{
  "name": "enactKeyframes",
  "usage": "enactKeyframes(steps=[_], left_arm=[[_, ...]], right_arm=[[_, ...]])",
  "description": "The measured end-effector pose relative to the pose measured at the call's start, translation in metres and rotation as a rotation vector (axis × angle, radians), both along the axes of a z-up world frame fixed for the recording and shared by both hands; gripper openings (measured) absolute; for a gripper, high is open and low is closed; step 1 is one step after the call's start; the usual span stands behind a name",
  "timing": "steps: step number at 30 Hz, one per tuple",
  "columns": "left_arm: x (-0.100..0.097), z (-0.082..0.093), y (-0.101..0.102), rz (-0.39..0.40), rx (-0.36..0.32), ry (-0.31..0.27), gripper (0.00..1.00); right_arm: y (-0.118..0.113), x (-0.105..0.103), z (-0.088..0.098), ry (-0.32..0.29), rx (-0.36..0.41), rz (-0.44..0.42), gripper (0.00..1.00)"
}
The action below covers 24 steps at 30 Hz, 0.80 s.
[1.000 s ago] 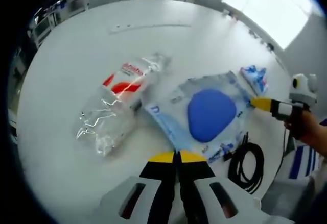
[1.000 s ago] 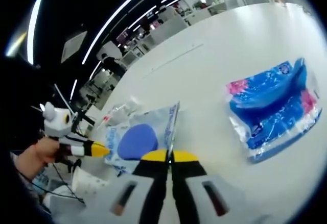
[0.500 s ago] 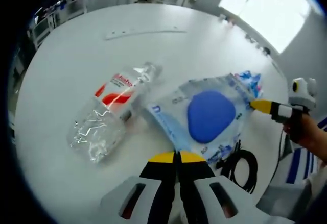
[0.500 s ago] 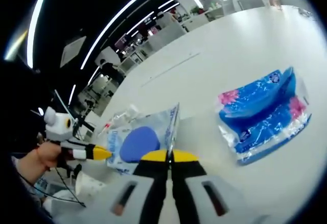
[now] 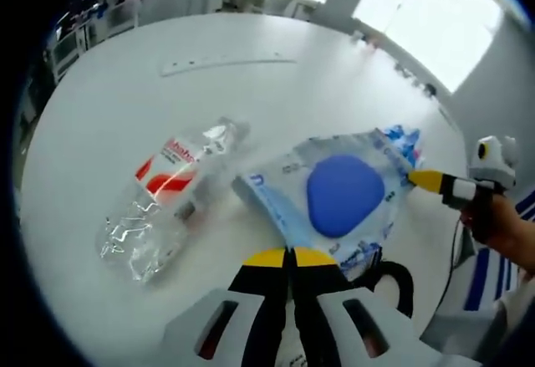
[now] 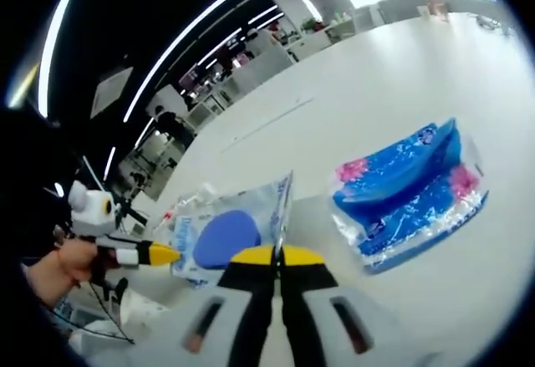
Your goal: Arrange the tabletop items into an orderly group along one side of the table until the central work area is clear of visible clutter.
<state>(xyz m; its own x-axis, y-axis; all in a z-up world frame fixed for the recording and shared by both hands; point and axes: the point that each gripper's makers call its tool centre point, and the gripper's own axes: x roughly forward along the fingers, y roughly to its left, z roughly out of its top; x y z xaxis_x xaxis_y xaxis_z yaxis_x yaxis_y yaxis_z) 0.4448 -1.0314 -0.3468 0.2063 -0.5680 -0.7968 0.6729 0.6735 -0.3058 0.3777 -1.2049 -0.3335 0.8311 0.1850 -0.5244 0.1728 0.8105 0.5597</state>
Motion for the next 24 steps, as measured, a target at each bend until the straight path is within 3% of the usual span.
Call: enactKeyframes(steps=[24], left_arm=[[0.002,-0.003,-0.014,-0.014,-0.023,0.004,0.0]], right_arm=[[-0.012,-0.001,-0.008,0.037,-0.074,-0.023,0.0]])
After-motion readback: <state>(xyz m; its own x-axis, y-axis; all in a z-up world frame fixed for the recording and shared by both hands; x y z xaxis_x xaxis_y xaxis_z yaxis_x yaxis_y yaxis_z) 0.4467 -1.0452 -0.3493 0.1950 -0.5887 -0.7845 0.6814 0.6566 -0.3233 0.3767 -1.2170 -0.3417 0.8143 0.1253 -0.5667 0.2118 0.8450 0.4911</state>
